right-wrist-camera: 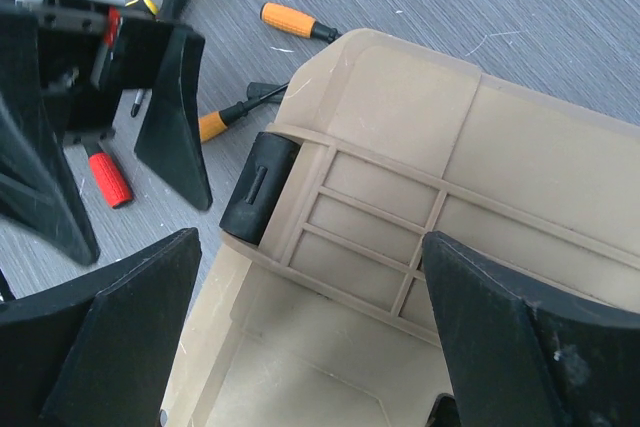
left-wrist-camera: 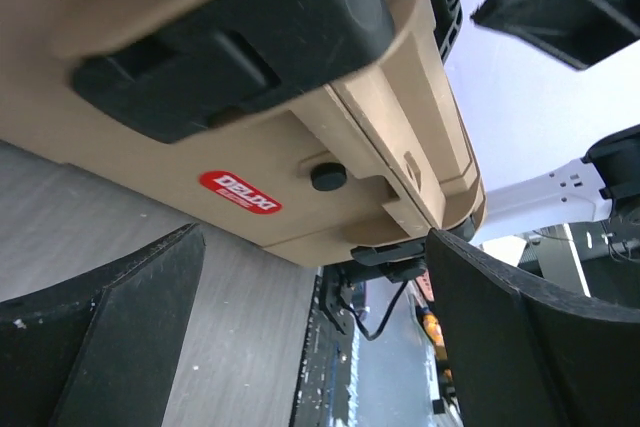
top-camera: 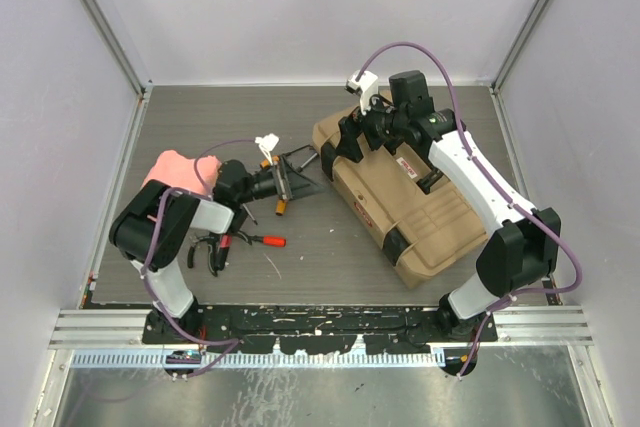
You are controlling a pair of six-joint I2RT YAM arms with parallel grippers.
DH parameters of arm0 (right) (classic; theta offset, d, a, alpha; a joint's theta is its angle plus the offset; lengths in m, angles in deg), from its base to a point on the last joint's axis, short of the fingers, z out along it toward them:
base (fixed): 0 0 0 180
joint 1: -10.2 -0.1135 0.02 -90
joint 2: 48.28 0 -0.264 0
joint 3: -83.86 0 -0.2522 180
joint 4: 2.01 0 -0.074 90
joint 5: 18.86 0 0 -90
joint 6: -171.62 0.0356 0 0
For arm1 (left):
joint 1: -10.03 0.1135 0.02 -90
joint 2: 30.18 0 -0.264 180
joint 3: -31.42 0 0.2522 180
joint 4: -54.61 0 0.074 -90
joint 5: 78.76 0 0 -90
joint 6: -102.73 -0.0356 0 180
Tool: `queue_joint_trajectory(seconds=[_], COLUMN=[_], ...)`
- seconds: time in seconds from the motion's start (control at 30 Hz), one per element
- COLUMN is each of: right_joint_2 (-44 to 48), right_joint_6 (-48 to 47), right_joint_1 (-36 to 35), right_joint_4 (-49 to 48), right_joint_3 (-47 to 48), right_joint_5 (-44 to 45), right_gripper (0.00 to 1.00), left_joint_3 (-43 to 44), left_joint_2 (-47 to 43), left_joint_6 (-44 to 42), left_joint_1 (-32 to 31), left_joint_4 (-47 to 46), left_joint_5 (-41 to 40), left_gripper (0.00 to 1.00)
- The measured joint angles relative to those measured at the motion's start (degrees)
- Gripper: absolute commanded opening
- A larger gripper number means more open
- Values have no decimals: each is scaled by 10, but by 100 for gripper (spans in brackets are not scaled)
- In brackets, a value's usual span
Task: Pack the tool kit
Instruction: Move the toolbox to the center of the board.
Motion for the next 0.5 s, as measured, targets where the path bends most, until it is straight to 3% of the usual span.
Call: queue_joint_trajectory(seconds=[0.17,0.5], right_joint_2=[1,1], right_joint_6=[0,0], right_joint_1=[0,0], right_joint_4=[-2,-1], right_joint_3=[-2,-1], right_joint_5=[0,0], right_gripper=[97,97], left_joint_3=[22,122], left_joint_2=[10,129], left_joint_6=[-6,10], left_joint_1=[56,71], left_joint_4=[0,-64], left_joint_5=[46,111], left_gripper=[97,99])
